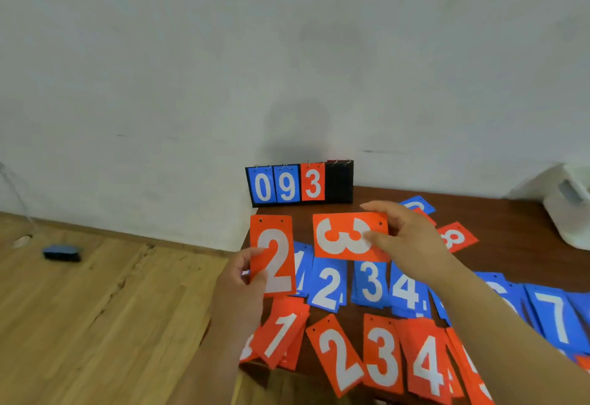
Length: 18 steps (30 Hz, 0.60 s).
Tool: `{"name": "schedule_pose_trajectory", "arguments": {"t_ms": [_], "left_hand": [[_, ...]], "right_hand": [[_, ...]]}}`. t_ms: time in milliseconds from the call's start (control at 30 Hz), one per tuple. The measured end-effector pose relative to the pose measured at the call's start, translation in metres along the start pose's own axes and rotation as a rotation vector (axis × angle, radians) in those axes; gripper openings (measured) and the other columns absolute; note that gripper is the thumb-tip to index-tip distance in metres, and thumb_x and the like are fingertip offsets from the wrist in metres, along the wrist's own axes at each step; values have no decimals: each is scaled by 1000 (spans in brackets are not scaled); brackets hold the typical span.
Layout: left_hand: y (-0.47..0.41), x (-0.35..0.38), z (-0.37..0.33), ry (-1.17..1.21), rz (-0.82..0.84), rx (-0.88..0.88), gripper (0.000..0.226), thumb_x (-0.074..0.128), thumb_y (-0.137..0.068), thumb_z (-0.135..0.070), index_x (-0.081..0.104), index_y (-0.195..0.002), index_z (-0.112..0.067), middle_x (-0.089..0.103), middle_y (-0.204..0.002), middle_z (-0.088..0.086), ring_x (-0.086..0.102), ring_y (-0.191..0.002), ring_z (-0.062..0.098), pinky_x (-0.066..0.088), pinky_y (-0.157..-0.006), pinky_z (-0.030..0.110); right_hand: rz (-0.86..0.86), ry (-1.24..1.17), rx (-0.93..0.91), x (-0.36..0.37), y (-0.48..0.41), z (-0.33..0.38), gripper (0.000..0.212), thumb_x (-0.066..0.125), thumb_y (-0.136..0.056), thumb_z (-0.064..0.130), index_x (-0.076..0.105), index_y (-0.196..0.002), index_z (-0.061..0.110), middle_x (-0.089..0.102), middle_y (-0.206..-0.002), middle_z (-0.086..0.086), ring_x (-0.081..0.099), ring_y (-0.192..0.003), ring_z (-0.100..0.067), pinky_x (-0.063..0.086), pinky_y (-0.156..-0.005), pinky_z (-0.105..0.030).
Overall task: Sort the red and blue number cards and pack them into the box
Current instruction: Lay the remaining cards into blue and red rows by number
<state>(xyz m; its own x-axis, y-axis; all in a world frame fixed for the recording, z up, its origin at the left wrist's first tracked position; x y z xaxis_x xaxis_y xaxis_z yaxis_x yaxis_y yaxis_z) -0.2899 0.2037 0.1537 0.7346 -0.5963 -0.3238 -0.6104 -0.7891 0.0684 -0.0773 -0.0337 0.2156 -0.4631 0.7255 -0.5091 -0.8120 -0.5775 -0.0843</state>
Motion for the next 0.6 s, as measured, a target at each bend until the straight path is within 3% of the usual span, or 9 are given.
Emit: {"name": "schedule_pose_trajectory", "arguments": {"t_ms": [133, 200, 300, 433, 533, 600], "left_hand": [[7, -28, 5, 12, -33, 9, 35, 66, -96, -14, 64, -108, -47, 68, -111, -18, 70, -99, 10, 64, -76, 37], [9, -36, 8, 12, -39, 9, 34, 67, -96, -17, 63, -107, -50, 68, -112, -17, 70, -100, 12, 64, -76, 40], [11, -40, 16, 40, -34, -9, 31, 67, -97, -18, 64, -109, -46, 67, -111, -18, 71, -97, 13, 65, -70, 37], [13, -26, 39, 29, 9, -44, 28, 69, -96, -20, 65, -112, -43, 67, -111, -18, 69, -93, 6, 60, -62, 21], [20, 0, 64, 38, 81, -89, 28, 73, -92, -17, 68, -106, -41, 68, -110, -16, 68, -99, 8, 62, -77, 29], [29, 24, 83, 18, 136, -106, 30, 75, -88, -12, 69, -103, -37, 70, -104, -13, 67, -98, 9, 59, -81, 24]], "right_hand": [[21, -3, -49, 19, 4, 29, 41, 71, -94, 17, 59, -126, 41, 69, -113, 18, 68, -94, 4, 55, -76, -12], [26, -21, -57, 27, 5, 36, 39, 70, -95, 18, 58, -124, 42, 70, -111, 17, 69, -92, 5, 56, -74, -13], [36, 13, -50, 35, 6, 38, 36, 67, -97, 21, 56, -125, 40, 68, -114, 15, 69, -95, 0, 57, -72, -16], [57, 140, -33, 35, 10, 25, 33, 62, -100, 21, 53, -126, 40, 61, -117, 15, 64, -101, -6, 53, -73, -15], [94, 247, 1, 34, 16, 0, 34, 61, -100, 20, 53, -127, 39, 58, -119, 13, 60, -102, -10, 47, -72, -13], [117, 307, 39, 32, 23, -22, 35, 63, -98, 16, 55, -125, 38, 58, -116, 15, 60, -102, -10, 46, -75, -15]]}}
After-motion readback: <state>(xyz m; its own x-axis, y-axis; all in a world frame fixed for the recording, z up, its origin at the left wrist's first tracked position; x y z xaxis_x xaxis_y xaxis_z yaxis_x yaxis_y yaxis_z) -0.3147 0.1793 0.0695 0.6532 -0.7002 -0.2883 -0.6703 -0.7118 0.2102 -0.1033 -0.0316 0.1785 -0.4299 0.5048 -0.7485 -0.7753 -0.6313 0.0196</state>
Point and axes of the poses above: each hand's wrist, its own y-axis away from the middle knuckle, its own x-axis out of the palm, z = x × y, the point moved 9 cm from there along -y, towards the middle knuckle
